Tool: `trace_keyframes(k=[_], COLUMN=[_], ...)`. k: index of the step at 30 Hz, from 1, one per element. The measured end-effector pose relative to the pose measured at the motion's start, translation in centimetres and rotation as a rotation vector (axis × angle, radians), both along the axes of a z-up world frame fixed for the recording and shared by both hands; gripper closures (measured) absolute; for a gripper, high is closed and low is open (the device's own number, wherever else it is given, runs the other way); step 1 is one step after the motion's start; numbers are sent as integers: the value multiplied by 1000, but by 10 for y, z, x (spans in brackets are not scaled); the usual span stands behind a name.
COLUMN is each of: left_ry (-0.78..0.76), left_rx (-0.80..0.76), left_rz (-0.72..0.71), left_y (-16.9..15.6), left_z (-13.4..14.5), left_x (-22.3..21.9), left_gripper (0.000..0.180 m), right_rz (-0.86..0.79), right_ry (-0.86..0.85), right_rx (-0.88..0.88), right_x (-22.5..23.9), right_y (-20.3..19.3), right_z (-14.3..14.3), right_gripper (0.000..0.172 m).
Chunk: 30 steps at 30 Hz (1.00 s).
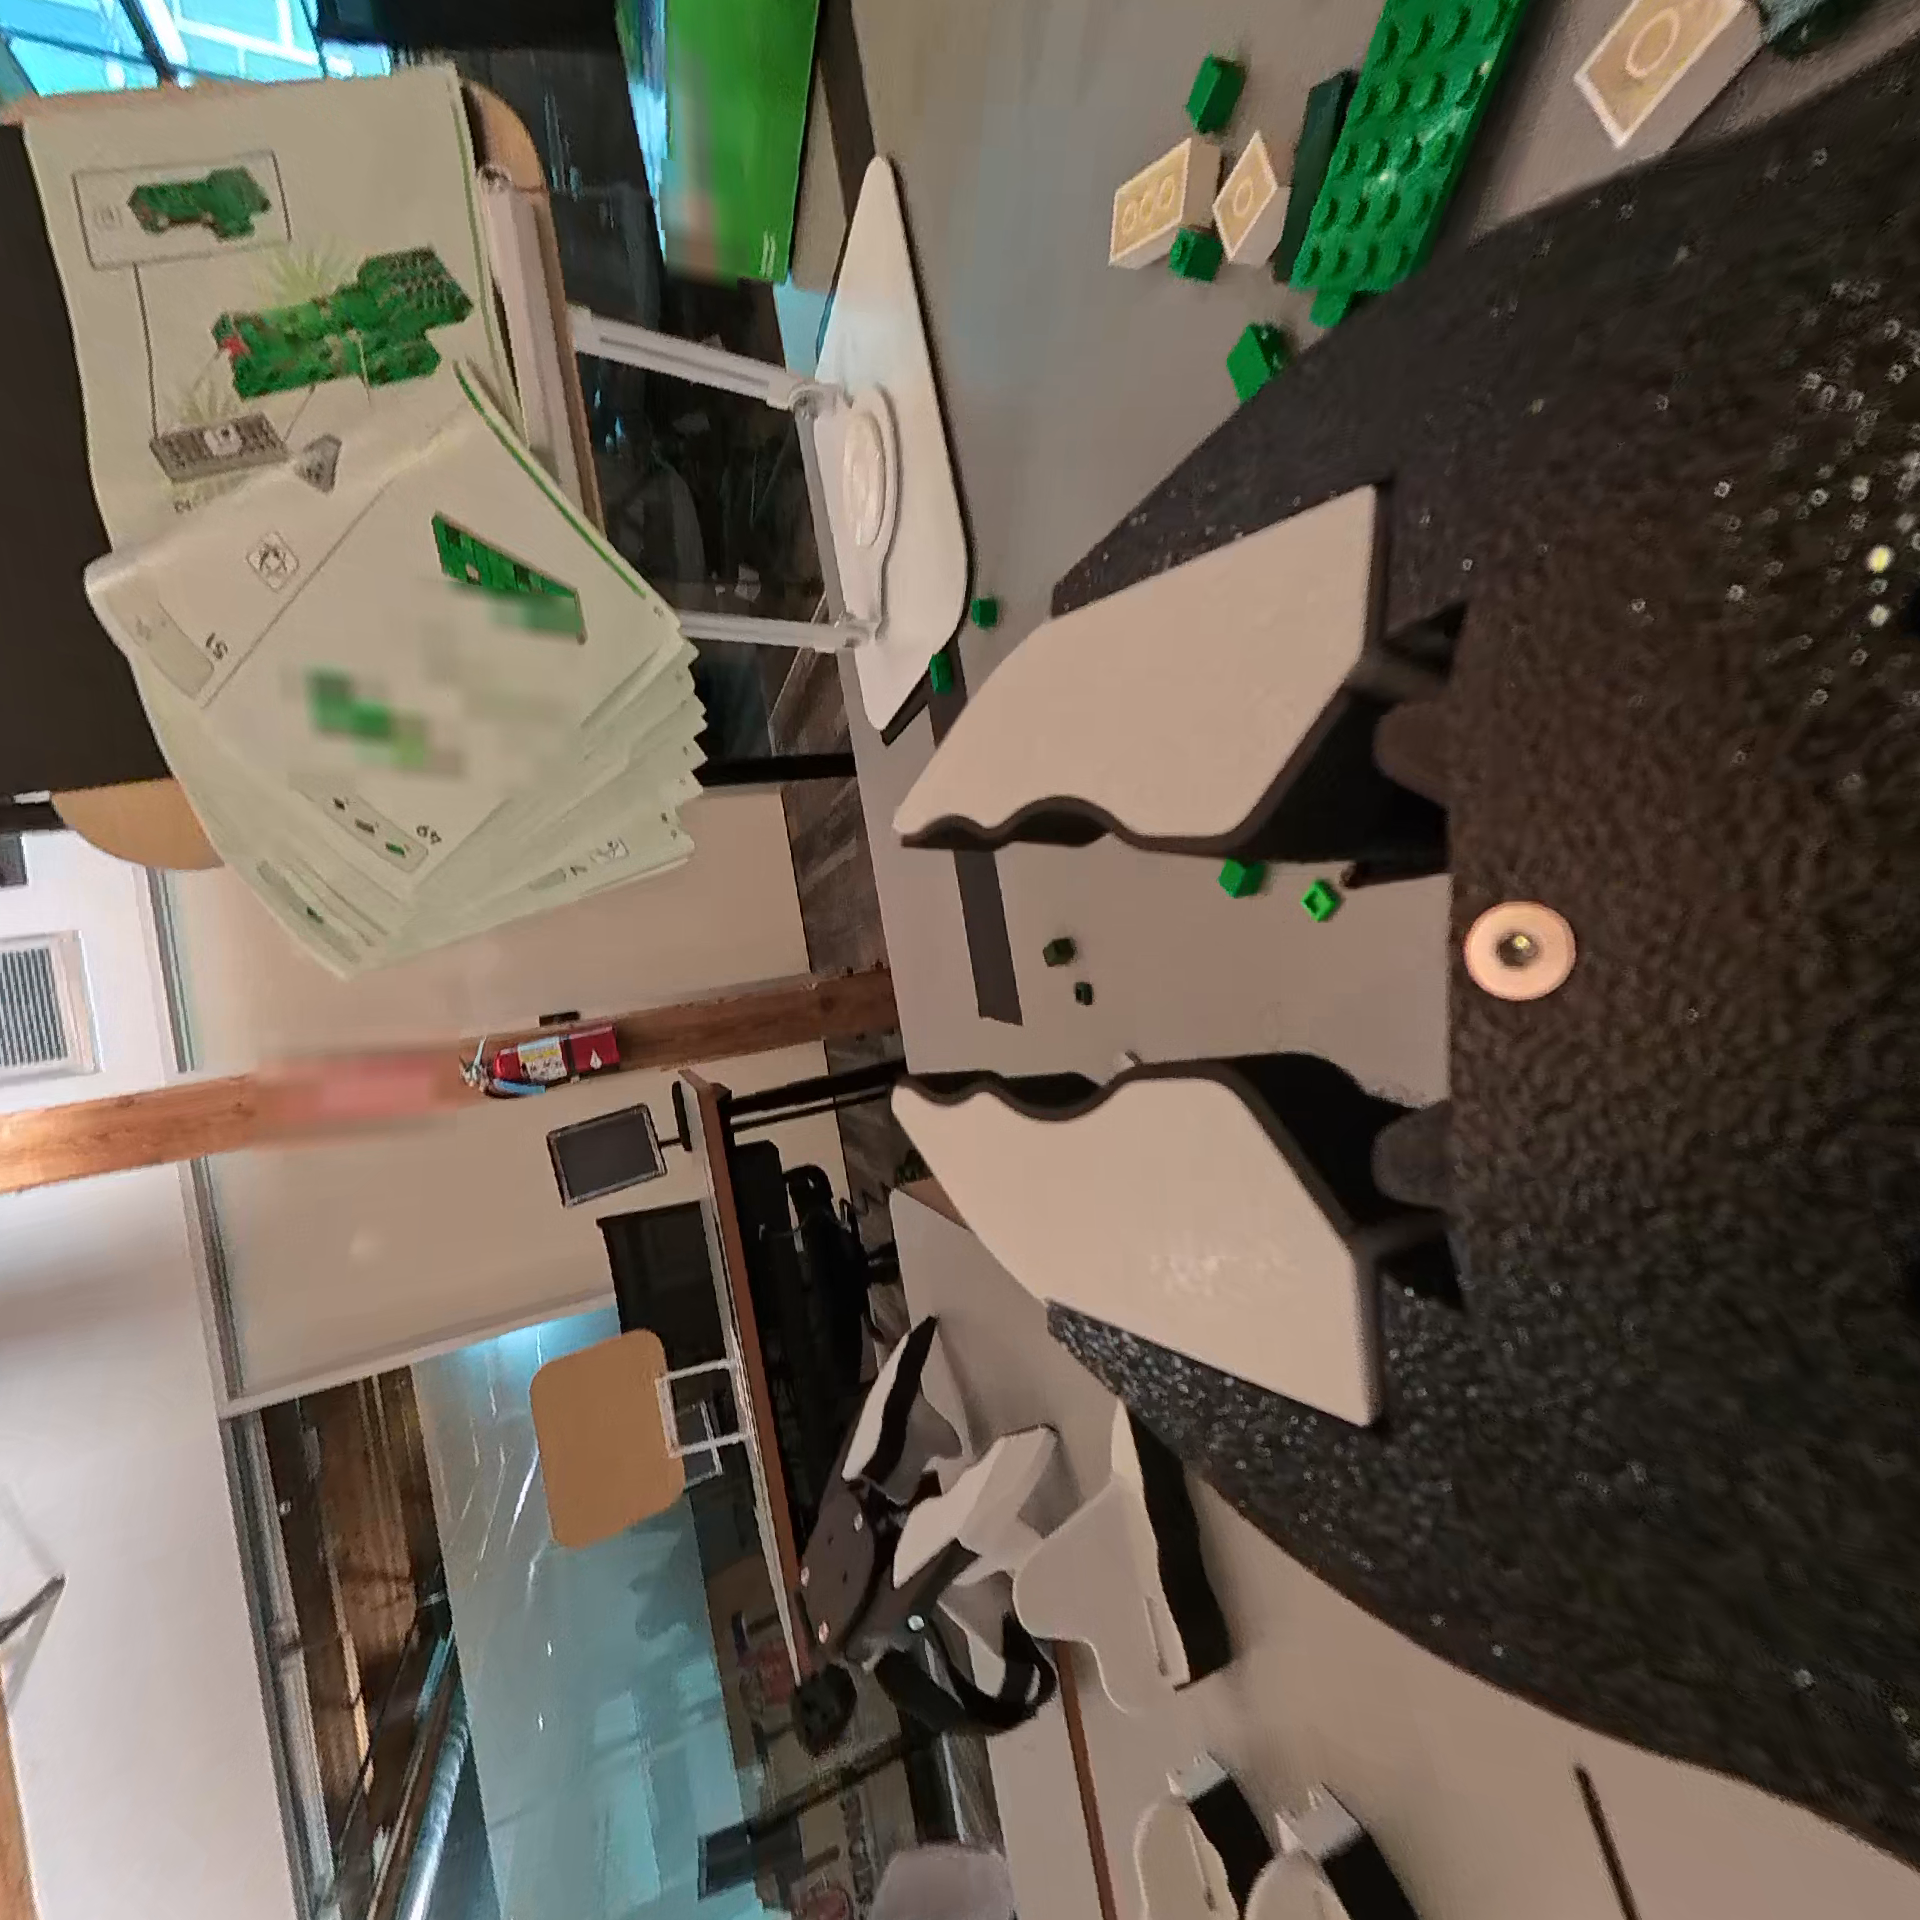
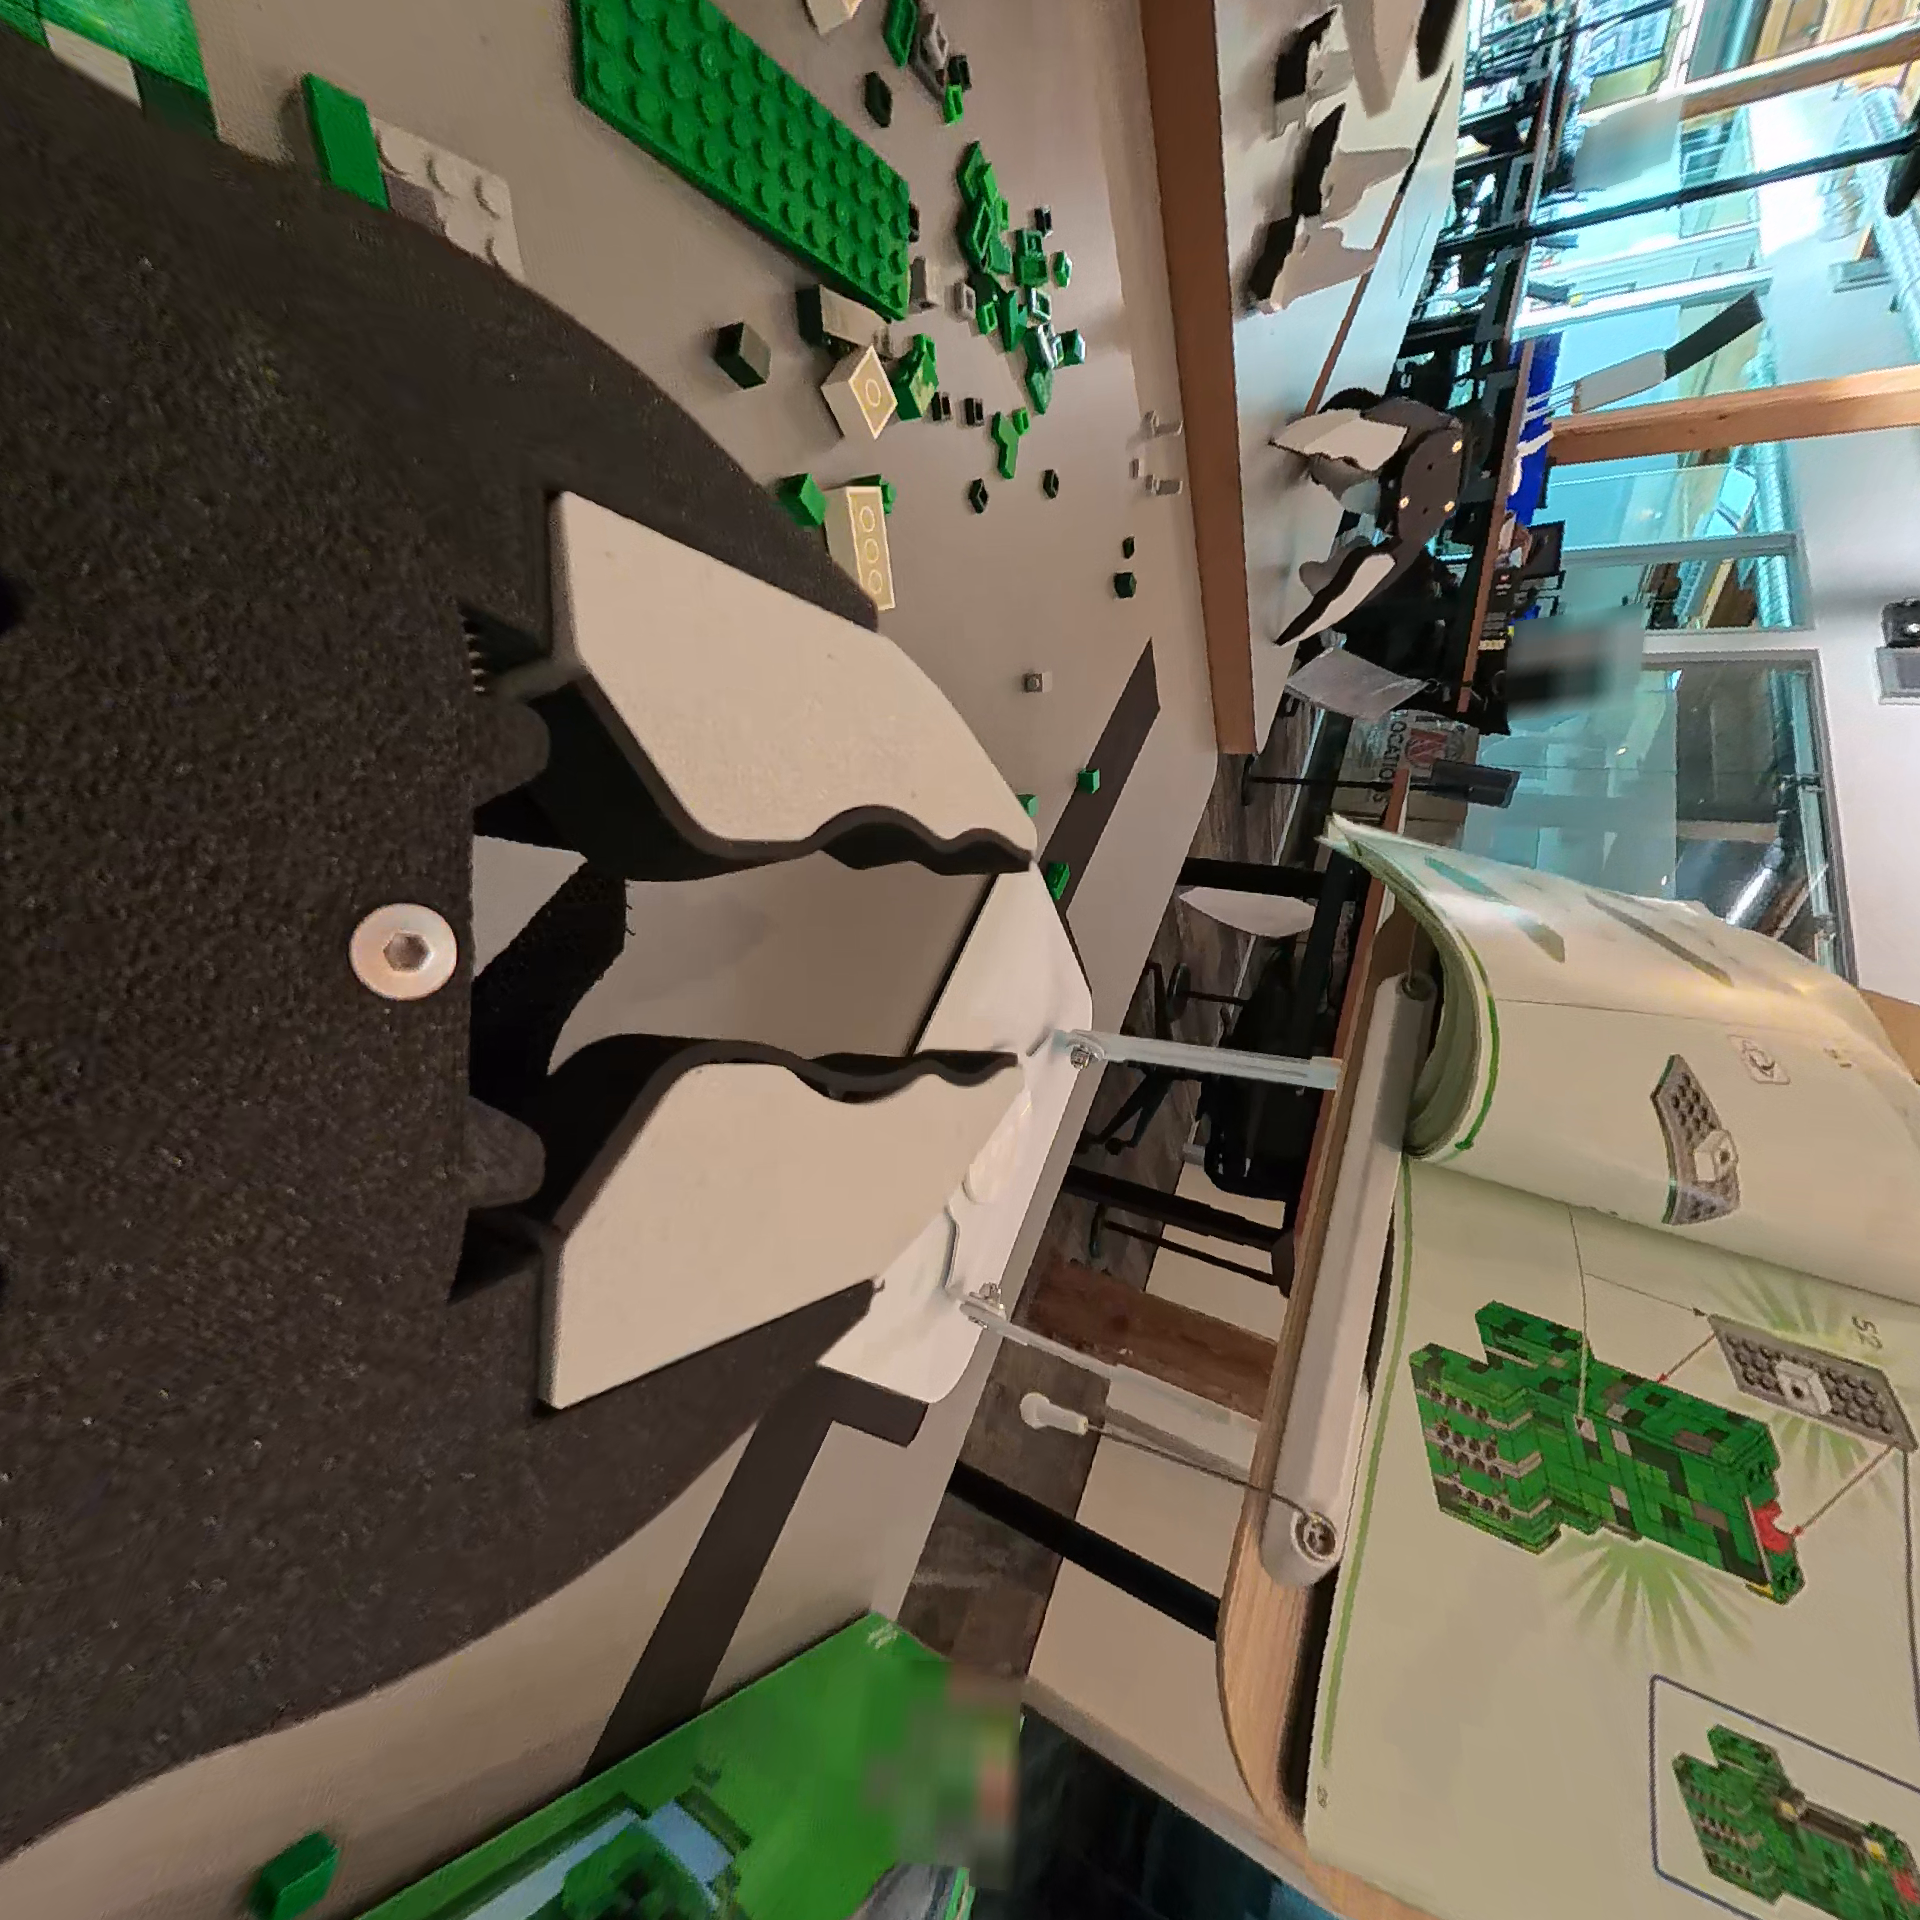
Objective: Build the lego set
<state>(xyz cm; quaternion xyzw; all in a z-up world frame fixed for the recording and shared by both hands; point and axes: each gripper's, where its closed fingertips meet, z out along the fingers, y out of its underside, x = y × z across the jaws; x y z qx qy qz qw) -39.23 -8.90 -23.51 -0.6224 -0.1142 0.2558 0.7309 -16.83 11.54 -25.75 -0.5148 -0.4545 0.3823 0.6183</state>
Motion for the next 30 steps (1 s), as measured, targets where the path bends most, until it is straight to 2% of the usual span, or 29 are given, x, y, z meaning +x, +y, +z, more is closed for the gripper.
trace_keyframes(k=[4, 11, 14, 18, 21, 24, 27, 30], left_ry=[26, 19, 10, 25, 11, -4, -34, -66], left_rx=[-13, 24, 45, 43, 48, 59, 75, 88], left_rz=[9, 119, 123, 123, 118, 122, 120, 112], left_y=[0, -27, -29, -31, -31, -34, -35, -36], left_z=[2, 11, 14, 16, 15, 15, 15, 14], left_x=[-6, -38, -39, -40, -41, -43, -46, -49], left_gripper=[138, 145, 146, 148, 148, 149, 149, 149], right_rz=[-14, 39, 168, 430, 514, 571, 646, 652], right_ry=[-29, -128, -271, -434, -663, -850, -984, -1095], right_rx=[26, 103, 16, -104, -250, -324, -333, -262], right_x=[-3, -11, -21, -65, -111, -151, -180, -202], right_y=[-1, -18, -39, -82, -103, -121, -141, -149], right_z=[-3, -11, -20, -10, -18, -28, -34, -42], right_gripper=[140, 147, 150, 153, 152, 155, 157, 157])
